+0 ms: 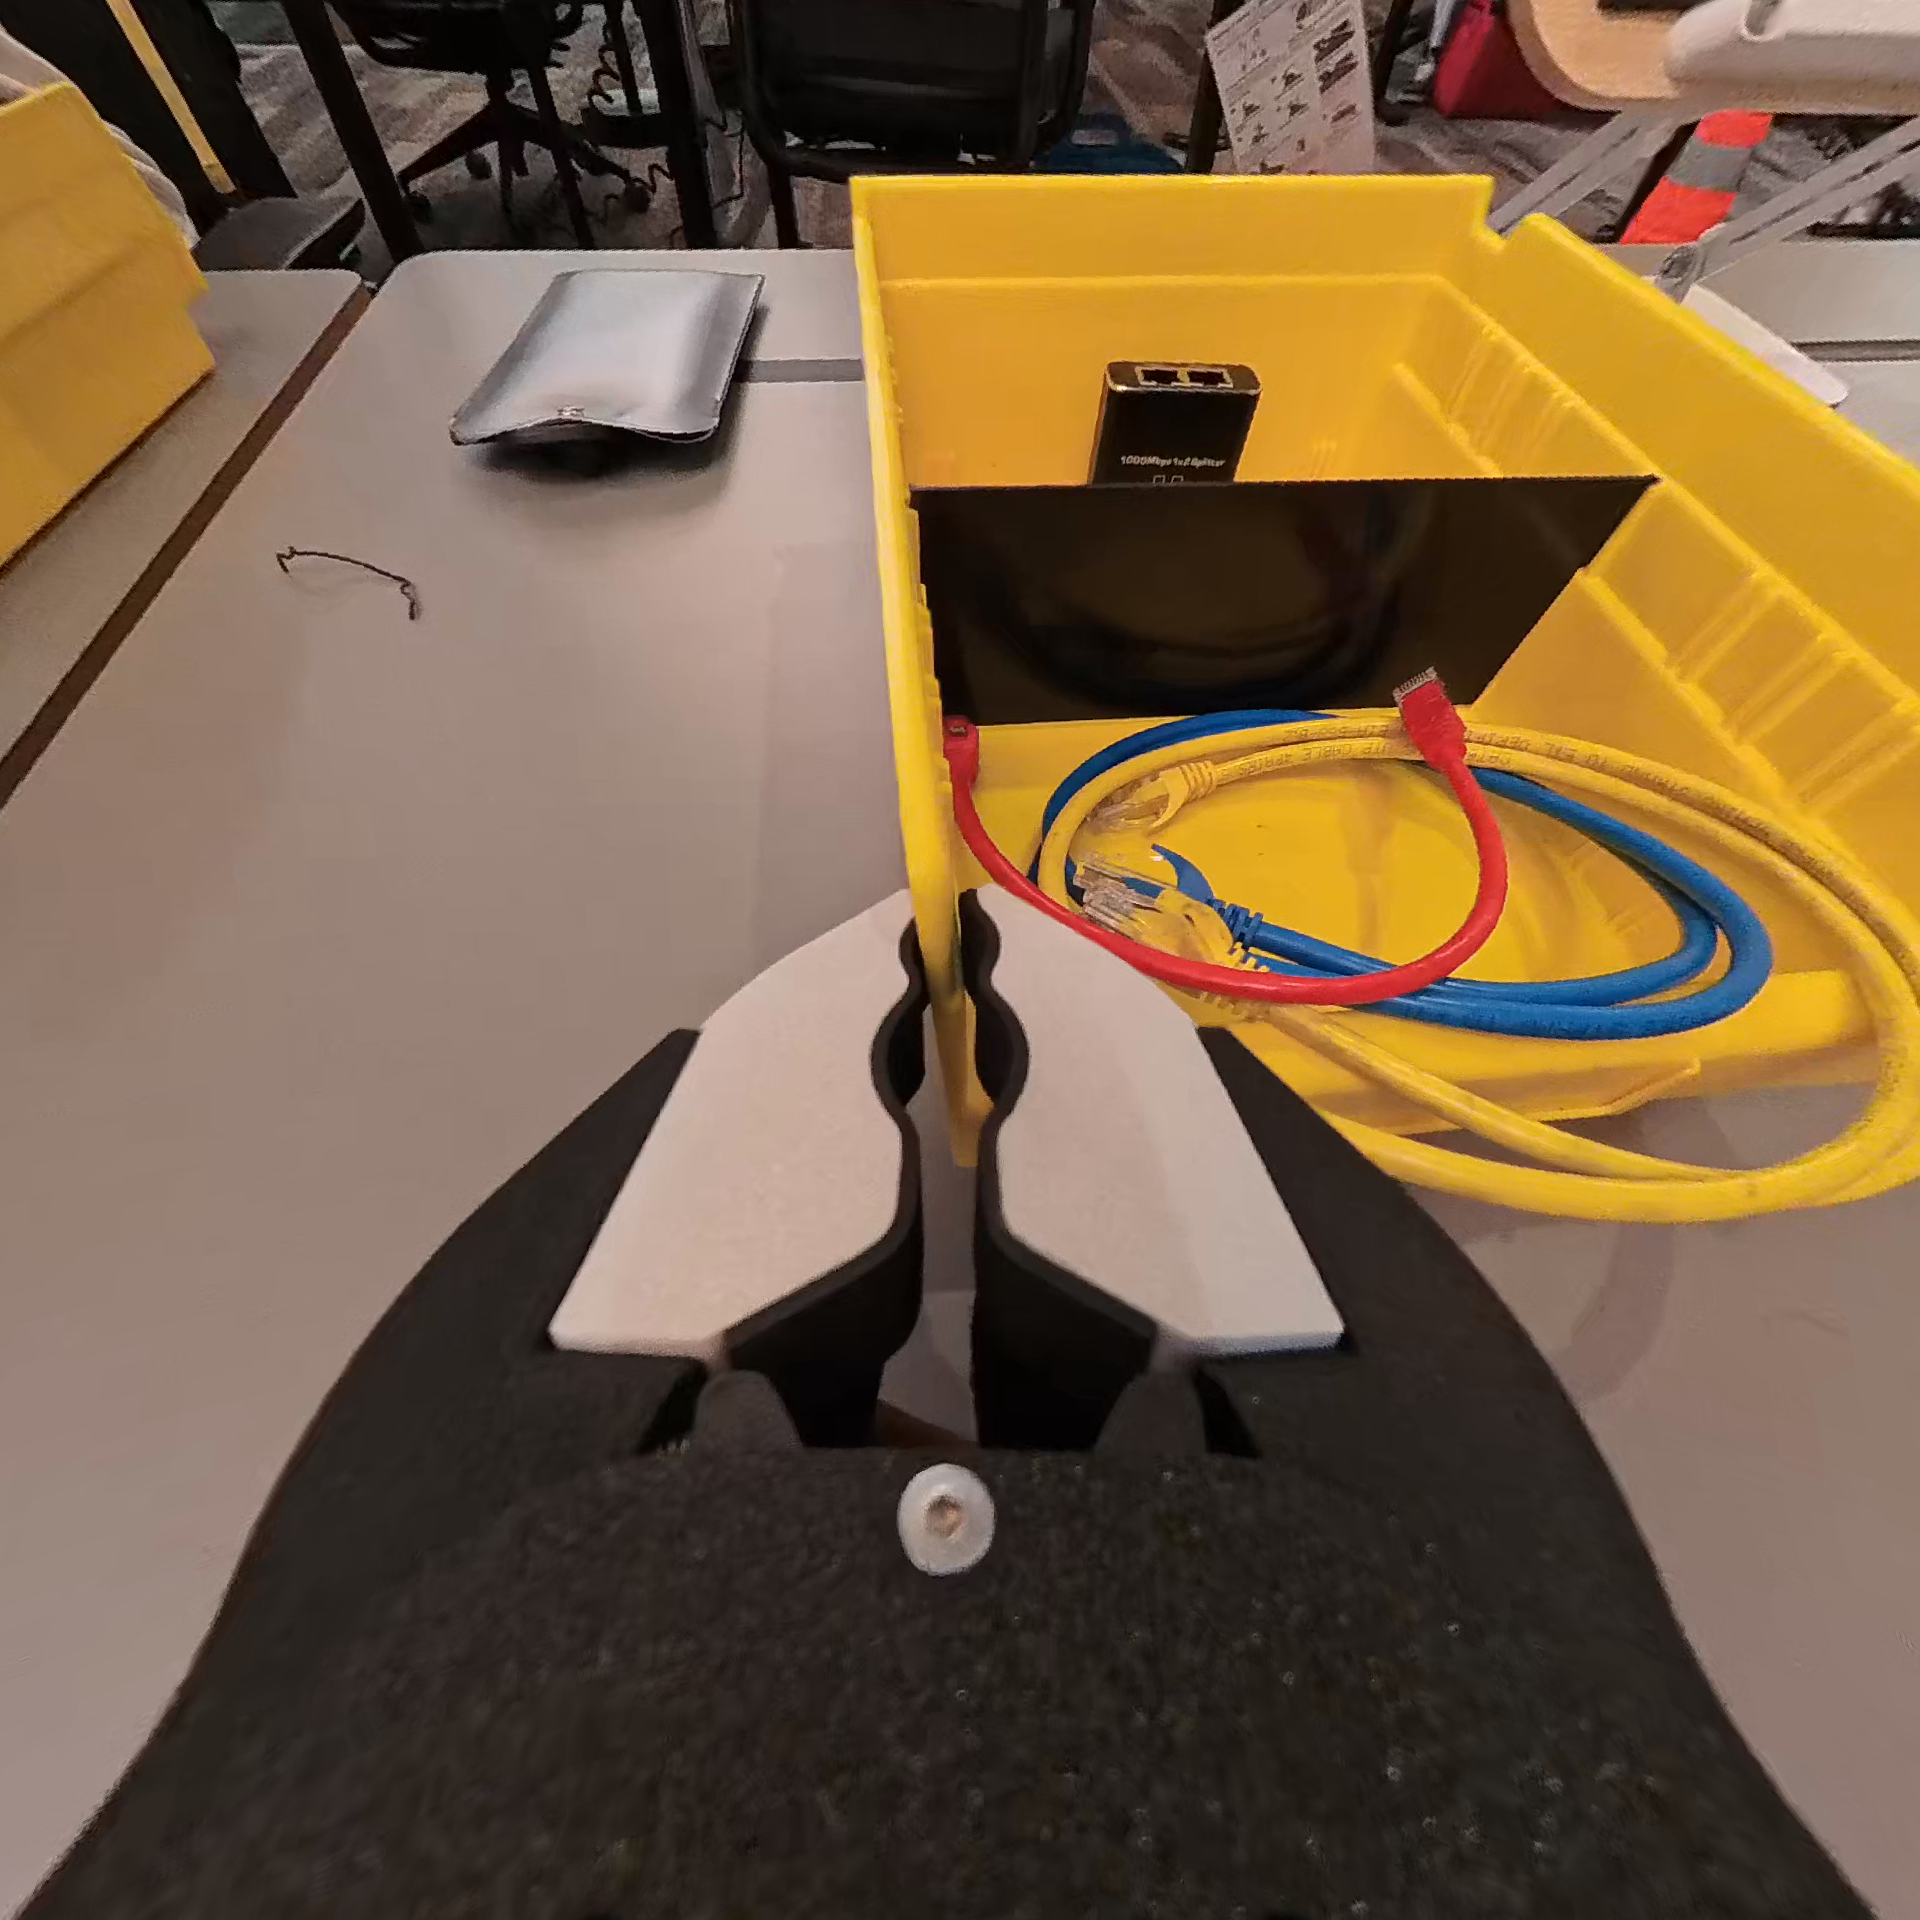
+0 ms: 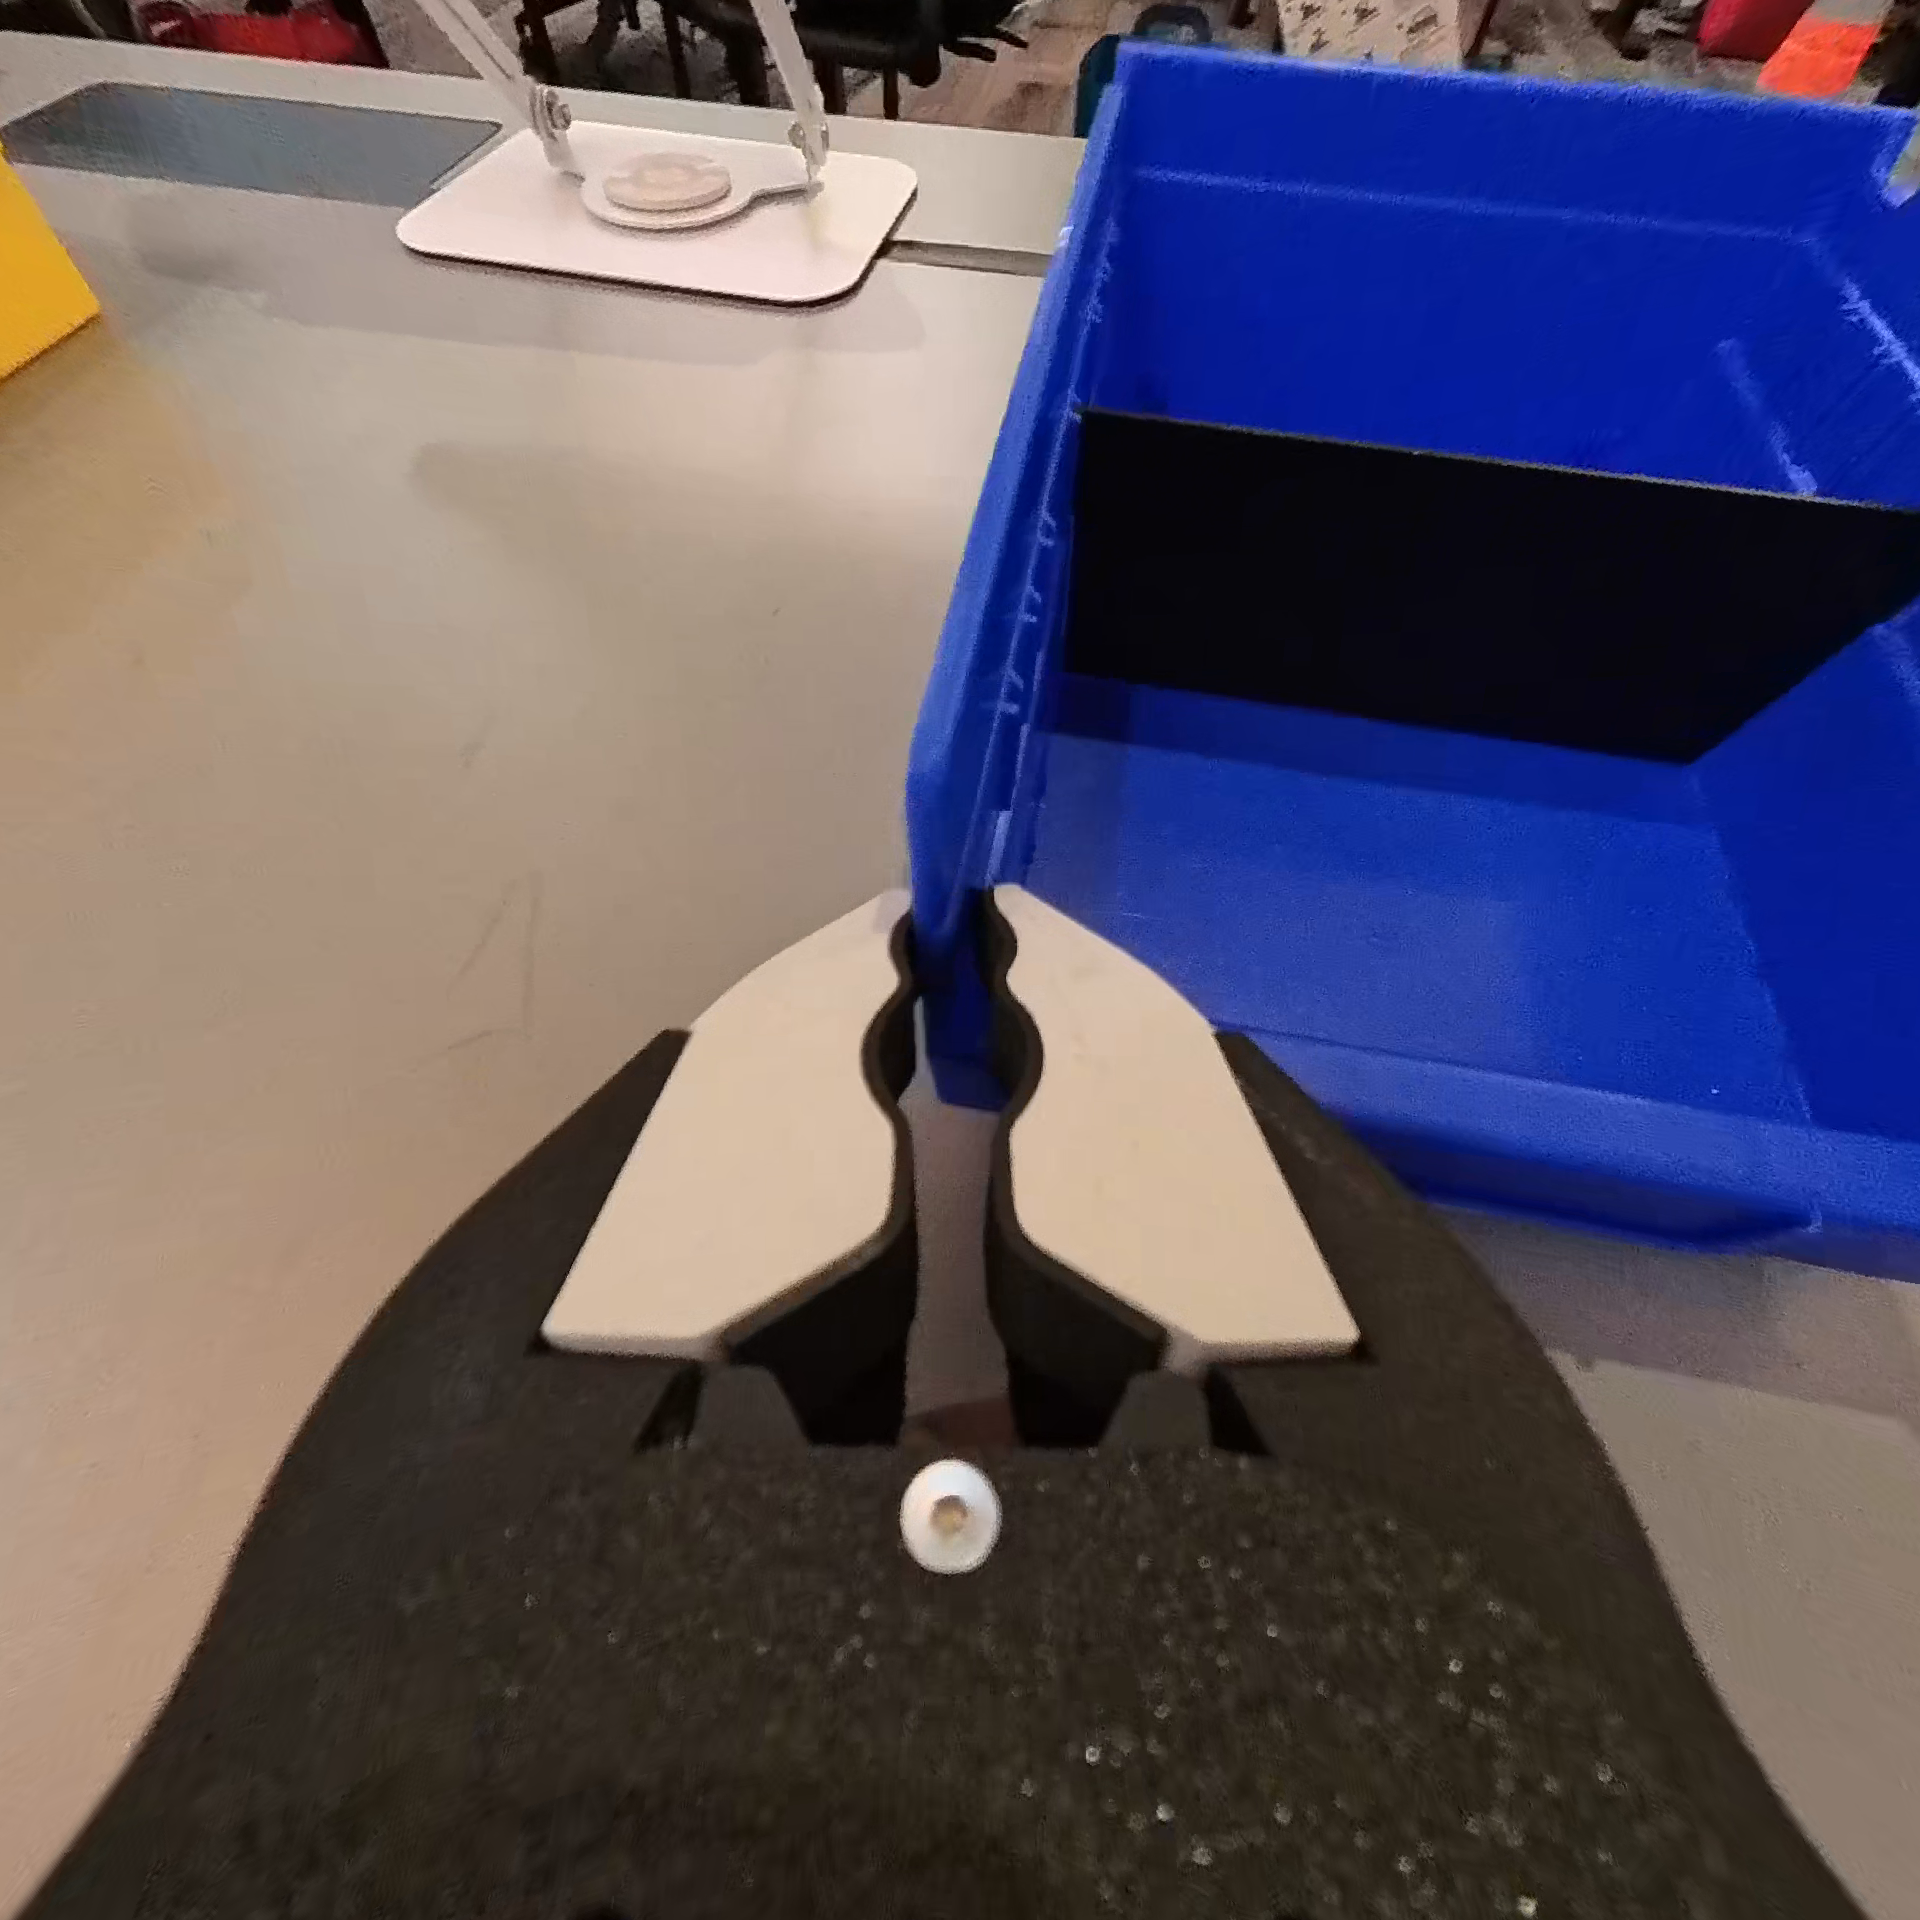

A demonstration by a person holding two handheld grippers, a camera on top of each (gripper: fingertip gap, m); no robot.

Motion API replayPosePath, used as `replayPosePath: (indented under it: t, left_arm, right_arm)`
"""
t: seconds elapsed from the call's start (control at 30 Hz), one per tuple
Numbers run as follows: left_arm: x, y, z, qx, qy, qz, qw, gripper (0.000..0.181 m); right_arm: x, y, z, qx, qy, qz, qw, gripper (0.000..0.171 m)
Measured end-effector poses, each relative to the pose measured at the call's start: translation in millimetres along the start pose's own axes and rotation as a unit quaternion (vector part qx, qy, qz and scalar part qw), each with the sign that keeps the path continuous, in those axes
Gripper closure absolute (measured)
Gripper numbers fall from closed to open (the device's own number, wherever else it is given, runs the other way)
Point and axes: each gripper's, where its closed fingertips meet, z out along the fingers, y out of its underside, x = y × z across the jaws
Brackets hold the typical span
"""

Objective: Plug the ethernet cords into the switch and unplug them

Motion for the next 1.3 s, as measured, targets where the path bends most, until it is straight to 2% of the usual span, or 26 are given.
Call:
replayPosePath:
  t: [0.07,0.13,0.27,0.33,0.43,0.53,0.6,0.7,0.83,0.93,0.97,1.03,1.13,1.23,1.3]
  left_arm:
    - [2,1,-3,-0.002,-0.002,0.013,1.000,0.177]
    - [5,-7,-16,0.015,-0.008,0.030,0.999,0.156]
    - [17,-55,-74,0.116,-0.035,0.026,0.992,0.154]
    - [33,-55,-86,0.112,-0.026,-0.009,0.993,0.154]
    - [83,-14,-75,0.031,0.042,-0.083,0.995,0.151]
    - [116,23,-60,-0.009,0.065,-0.119,0.991,0.151]
    - [128,29,-52,-0.032,0.085,-0.115,0.989,0.157]
    - [132,25,-43,-0.035,0.102,-0.088,0.990,0.156]
    - [125,37,-43,-0.055,0.089,-0.043,0.994,0.153]
    - [129,31,-49,-0.034,0.099,-0.051,0.993,0.152]
    - [130,29,-50,-0.028,0.100,-0.052,0.993,0.148]
    - [130,24,-51,-0.020,0.094,-0.063,0.993,0.121]
    - [149,-8,-56,-0.004,0.154,-0.095,0.983,0.118]
    - [168,-33,-44,-0.072,0.223,-0.048,0.971,0.116]
    - [168,-47,-22,-0.133,0.232,0.000,0.964,0.115]
  right_arm:
    - [-4,-3,-8,0.010,-0.025,-0.001,1.000,0.157]
    - [-5,-9,-23,0.037,-0.049,0.008,0.998,0.149]
    - [17,0,-57,0.054,-0.076,0.128,0.987,0.141]
    - [35,9,-72,0.071,-0.064,0.165,0.982,0.137]
    - [63,25,-83,0.073,-0.005,0.171,0.983,0.137]
    - [70,30,-79,0.061,0.016,0.160,0.985,0.137]
    - [63,28,-71,0.048,-0.003,0.162,0.986,0.138]
    - [54,35,-58,0.024,-0.014,0.176,0.984,0.141]
    - [44,39,-49,-0.004,-0.026,0.163,0.986,0.142]
    - [44,36,-52,0.007,-0.020,0.154,0.988,0.144]
    - [45,36,-53,0.009,-0.018,0.154,0.988,0.144]
    - [46,35,-57,0.012,-0.010,0.148,0.989,0.144]
    - [49,32,-60,0.017,0.015,0.120,0.993,0.145]
    - [44,25,-60,0.027,0.013,0.099,0.995,0.145]
    - [37,25,-59,0.030,0.002,0.088,0.996,0.145]
